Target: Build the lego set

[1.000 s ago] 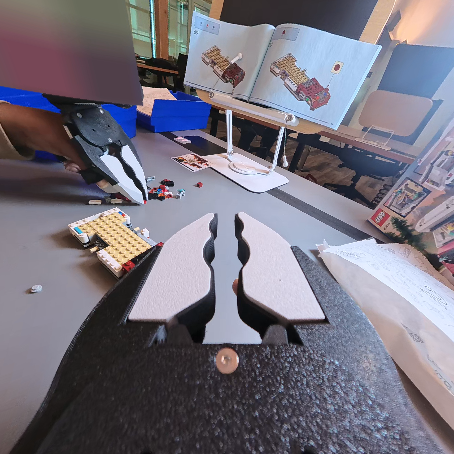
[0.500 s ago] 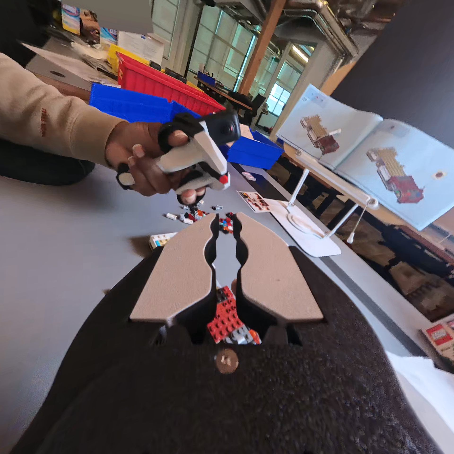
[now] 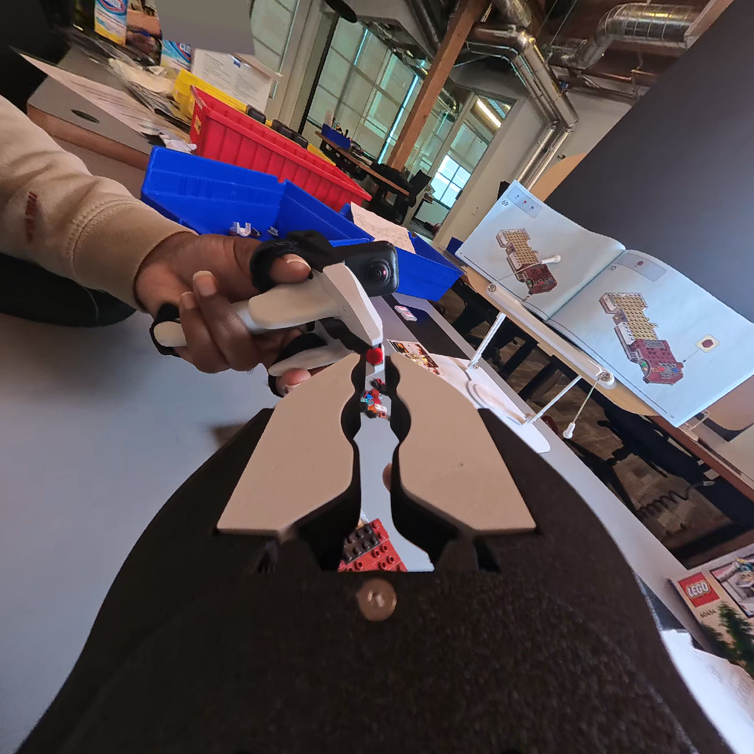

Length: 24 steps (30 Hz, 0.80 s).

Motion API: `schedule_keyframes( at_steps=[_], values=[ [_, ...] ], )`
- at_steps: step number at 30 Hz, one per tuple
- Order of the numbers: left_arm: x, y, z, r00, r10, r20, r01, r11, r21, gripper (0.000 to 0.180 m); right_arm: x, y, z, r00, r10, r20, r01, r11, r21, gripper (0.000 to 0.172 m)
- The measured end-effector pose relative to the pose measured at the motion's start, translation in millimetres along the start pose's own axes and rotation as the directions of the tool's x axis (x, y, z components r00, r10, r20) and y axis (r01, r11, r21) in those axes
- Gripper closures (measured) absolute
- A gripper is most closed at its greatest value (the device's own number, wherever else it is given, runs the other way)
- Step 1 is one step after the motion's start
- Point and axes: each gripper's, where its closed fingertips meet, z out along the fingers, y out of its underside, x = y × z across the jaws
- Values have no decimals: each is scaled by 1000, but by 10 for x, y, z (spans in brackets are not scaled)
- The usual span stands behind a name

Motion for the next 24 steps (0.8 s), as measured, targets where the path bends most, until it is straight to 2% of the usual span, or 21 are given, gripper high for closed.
schedule_keyframes(
  at_steps=[12,14,16,18,21,23,24],
  values=[
    [-53,19,3,1000,10,20,-10,1000,-12,173,-14,59,18,1000,15,18,-15,1000,-19,164],
    [-93,-28,-32,995,69,69,-69,998,-6,167,9,76,-15,999,24,45,-22,999,-39,164],
    [-111,-79,-102,973,181,147,-176,983,-45,159,115,160,-132,996,7,89,5,991,-133,164],
    [-125,-111,-213,902,350,254,-327,936,-131,155,252,416,-359,984,19,176,41,942,-334,164],
    [-239,-65,-464,694,601,396,-505,799,-327,149,283,989,-873,927,186,325,82,747,-660,164],
    [-331,-17,-631,569,688,450,-554,725,-408,148,231,1287,-1104,893,279,354,108,630,-769,164],
    [-359,20,-685,543,703,459,-560,710,-426,149,166,1389,-1169,873,315,372,125,592,-796,164]
  ],
)
